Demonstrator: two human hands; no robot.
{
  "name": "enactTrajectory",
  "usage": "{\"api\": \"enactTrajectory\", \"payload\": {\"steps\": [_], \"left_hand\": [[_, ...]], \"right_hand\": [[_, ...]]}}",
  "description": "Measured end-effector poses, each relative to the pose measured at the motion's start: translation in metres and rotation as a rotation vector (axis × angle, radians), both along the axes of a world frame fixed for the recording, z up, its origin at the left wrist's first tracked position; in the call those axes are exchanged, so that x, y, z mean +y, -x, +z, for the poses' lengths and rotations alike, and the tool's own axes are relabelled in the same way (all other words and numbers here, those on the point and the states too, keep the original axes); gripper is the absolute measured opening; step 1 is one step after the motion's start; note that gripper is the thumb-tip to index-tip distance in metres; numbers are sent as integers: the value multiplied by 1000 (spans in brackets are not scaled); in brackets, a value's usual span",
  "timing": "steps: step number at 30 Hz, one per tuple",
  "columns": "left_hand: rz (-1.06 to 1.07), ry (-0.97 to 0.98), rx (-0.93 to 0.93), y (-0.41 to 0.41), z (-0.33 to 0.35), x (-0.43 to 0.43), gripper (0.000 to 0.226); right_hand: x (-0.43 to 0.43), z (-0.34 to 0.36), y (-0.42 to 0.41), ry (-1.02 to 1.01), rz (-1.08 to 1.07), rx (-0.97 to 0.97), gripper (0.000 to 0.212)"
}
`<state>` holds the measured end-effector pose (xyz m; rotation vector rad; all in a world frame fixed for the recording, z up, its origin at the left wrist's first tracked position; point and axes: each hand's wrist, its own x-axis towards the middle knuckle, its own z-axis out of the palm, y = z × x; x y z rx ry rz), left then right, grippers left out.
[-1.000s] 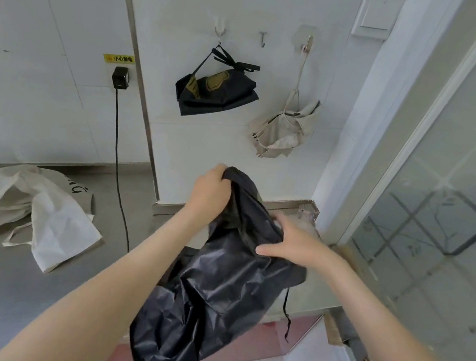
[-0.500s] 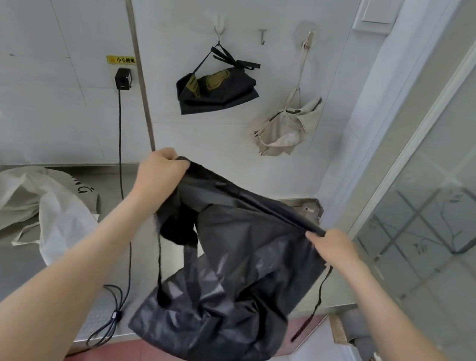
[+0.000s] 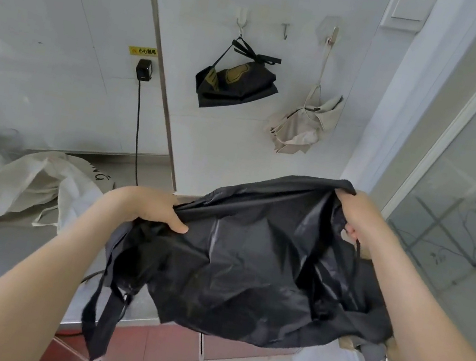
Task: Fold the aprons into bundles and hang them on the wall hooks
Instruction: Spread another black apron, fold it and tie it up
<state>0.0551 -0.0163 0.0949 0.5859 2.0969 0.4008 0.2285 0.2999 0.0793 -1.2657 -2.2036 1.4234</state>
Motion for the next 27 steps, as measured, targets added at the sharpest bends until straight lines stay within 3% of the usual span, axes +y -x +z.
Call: {"api": "enactTrajectory", "payload": {"steps": [4,7,10,13,15,16,17,19,21,24,27], "left_hand": [[-43,23,96,1,-5,-4,17],[-109,165,323,9,-15,-5,13],[-10,348,563,24,-38,-9,27],[221,351,987,20,-55,-5,54],[167,154,1355,5,-65,14,60],[67,-62,1497,-2,-76,28,52],[-73,-282,1525,-9,-90,41,40],[-409,-486,1244,-25,-123,62,21],[-564,-269,835,-31,-161,75,38],[-440,161,475,-21,-214,70,84],[-348,294,329,-11,-259,63,101]], "right_hand": [[2,10,7,-39,130,-74,27],[-4,4,19,29,184,-29,26],[-19,-6,39,112,202,125,21],[-27,-24,67,-39,313,138,38],[-36,-33,81,-111,384,104,50],[-39,-40,90,-95,414,105,53],[-43,-45,98,-65,445,126,55],[-51,-57,108,-9,559,159,73],[-55,-76,116,-100,723,127,94],[-60,-122,112,-553,720,13,100],[-69,-181,88,-831,618,-35,84]]}}
